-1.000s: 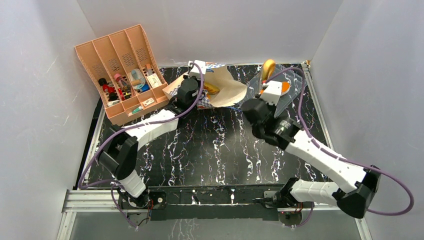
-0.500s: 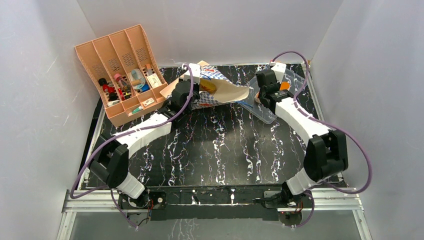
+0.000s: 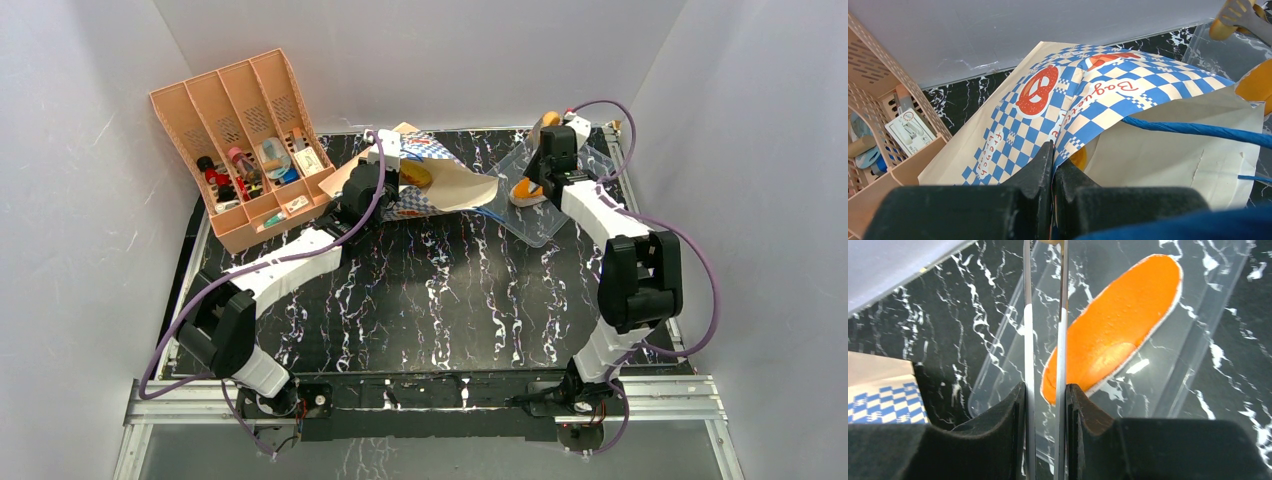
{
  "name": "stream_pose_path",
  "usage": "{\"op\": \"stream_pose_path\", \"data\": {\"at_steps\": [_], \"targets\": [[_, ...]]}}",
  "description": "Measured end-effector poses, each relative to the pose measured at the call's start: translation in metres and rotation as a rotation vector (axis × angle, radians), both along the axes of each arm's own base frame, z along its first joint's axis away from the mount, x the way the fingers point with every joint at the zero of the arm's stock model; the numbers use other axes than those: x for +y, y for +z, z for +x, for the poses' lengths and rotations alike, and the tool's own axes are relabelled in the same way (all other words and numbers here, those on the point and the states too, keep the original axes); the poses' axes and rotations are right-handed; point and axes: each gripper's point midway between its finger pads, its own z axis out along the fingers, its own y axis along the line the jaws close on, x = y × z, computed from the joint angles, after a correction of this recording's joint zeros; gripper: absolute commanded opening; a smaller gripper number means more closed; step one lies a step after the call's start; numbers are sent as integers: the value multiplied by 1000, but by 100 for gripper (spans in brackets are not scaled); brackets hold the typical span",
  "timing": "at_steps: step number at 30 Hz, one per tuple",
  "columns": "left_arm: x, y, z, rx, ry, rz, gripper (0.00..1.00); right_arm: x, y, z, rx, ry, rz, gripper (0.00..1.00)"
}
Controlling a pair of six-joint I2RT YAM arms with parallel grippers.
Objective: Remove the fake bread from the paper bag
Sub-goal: Place the fake bread in the container.
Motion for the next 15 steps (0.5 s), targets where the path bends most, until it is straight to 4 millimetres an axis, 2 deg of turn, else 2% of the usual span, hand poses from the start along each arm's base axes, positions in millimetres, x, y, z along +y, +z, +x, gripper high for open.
{"op": "stream_pose_path", "data": {"at_steps": [4,7,11,13,15], "targets": [[-1,-1,0,2,-7,0,0,-4,-7,11,-41,0,98,0],[-2,-1,0,3,-9,0,0,-9,-26,16,-29,-9,159,2],[-2,-3,0,4,-11,1,0,-9,-58,9,5,-15,235,14],[-2,-3,0,5,-11,2,0,-7,-65,5,8,-16,268,23],[-2,-3,0,6,-11,2,0,-4,-69,3,5,-15,293,26]]}}
